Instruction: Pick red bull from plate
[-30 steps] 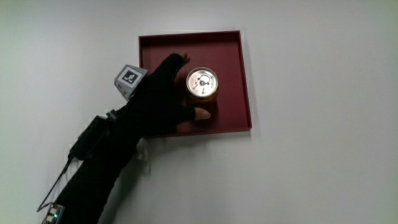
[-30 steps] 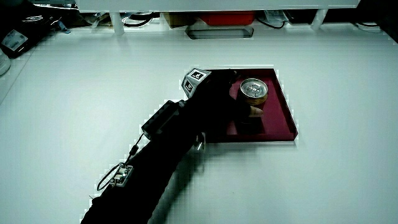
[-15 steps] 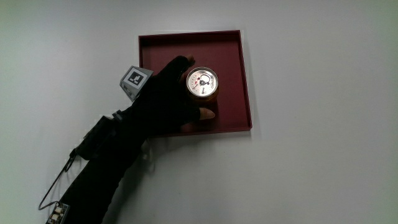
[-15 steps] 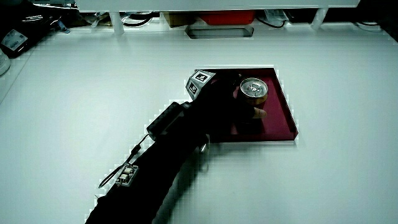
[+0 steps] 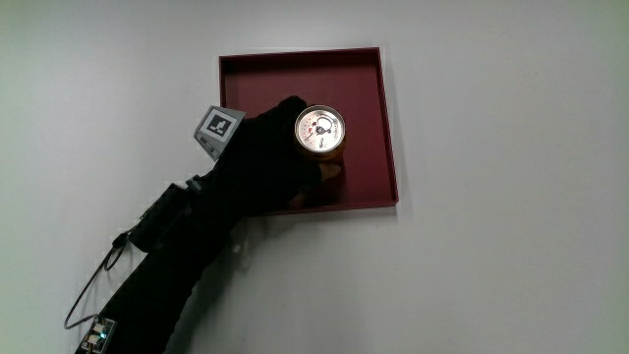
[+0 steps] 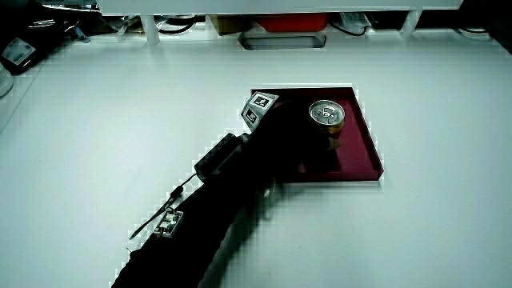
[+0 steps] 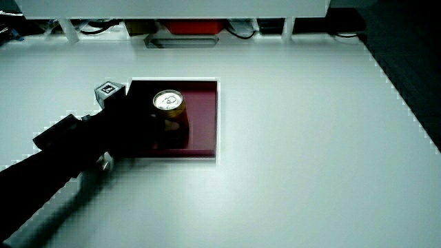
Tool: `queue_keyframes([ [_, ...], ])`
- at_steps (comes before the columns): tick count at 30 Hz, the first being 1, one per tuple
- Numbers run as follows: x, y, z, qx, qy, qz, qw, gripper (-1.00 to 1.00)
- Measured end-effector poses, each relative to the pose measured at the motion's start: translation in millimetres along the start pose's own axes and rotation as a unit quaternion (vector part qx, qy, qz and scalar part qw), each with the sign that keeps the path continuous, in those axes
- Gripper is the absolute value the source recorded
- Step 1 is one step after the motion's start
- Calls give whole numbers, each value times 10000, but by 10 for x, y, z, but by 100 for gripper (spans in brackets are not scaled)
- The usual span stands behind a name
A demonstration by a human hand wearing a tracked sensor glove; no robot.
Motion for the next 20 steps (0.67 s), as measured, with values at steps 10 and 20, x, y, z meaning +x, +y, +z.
queue_keyframes([
  [10, 237, -74, 50, 191, -184, -301, 9992, 100],
  [20, 748, -169, -276, 248, -953, -1332, 9862, 100],
])
